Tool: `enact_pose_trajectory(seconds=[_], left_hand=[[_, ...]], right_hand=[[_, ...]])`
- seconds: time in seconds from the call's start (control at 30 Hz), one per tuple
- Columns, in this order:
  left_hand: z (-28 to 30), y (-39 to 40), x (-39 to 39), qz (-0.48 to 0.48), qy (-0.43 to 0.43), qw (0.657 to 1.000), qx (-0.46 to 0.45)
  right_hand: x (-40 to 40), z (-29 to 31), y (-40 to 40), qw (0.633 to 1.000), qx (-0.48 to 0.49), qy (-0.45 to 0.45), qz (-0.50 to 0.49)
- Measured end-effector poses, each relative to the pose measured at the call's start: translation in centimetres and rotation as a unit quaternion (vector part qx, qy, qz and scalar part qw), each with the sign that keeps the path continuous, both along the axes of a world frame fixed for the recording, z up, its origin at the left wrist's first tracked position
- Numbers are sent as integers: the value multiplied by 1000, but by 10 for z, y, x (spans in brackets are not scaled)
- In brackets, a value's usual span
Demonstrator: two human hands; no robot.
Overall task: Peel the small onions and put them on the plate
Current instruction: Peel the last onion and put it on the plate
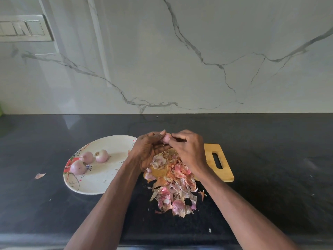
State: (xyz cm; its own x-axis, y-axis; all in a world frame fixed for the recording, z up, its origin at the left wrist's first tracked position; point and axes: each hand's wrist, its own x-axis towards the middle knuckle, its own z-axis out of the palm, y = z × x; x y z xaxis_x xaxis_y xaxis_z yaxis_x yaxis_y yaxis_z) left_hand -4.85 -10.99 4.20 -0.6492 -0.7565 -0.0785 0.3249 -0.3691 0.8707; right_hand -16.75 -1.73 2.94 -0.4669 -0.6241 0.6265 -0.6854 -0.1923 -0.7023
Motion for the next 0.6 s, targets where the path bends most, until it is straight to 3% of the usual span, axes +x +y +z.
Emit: enact_pose_trajectory(seconds=[0.2,0.6], left_hand=[[2,2,2,-11,-10,999,35],[3,2,3,-14,-18,999,35]], right_hand=[[-10,0,1,998,21,-59,15],[-9,2,4,996,24,-78,38]])
